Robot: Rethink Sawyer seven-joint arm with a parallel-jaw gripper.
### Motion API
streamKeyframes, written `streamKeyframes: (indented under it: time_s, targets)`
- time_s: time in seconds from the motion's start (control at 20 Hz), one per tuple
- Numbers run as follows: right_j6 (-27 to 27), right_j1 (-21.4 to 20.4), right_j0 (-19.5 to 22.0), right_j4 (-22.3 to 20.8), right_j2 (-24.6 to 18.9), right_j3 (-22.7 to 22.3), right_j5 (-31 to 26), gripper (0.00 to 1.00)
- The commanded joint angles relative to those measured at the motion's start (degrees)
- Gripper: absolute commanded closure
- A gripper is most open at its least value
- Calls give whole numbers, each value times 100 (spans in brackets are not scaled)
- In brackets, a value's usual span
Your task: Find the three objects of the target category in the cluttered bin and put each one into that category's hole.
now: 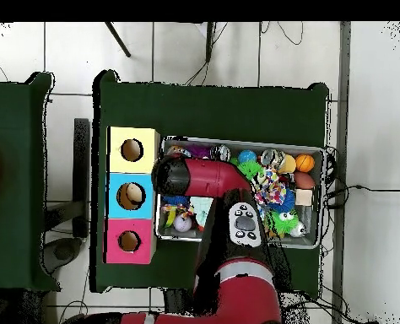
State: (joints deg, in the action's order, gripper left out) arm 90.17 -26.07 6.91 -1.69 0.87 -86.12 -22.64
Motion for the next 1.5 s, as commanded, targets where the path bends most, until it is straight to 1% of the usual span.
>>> streamKeyframes:
  time_s: [0.05, 0.1, 0.2, 0.25, 0.35, 0.5, 0.8, 0.85, 1.0, 1.15, 1.3, 1.35, 1.5]
  targets:
    - [703, -31, -8, 28, -309, 151, -128, 0]
    - [701, -76, -14, 30, -296, 129, -167, 0]
    - [719, -301, -32, 40, -275, -78, -260, 0]
    - [718, -502, -47, 51, -251, -222, -379, 0]
    - [673, -750, -60, 69, -221, -319, -617, 0]
    - [646, -842, -50, 88, -224, -307, -755, 0]
    - [621, -473, -29, 62, -238, 175, -729, 0]
    - [615, -361, -45, 68, -222, 373, -807, 0]
    - [612, -256, -73, 75, -196, 607, -955, 0]
    - [619, -85, -120, 66, -149, 951, -1101, 0]
    - [565, 105, -70, 54, -182, 1209, -1183, 0]
    - [517, 202, -51, 31, -194, 1358, -1199, 0]
    - [482, 312, -12, 8, -223, 1512, -1233, 0]
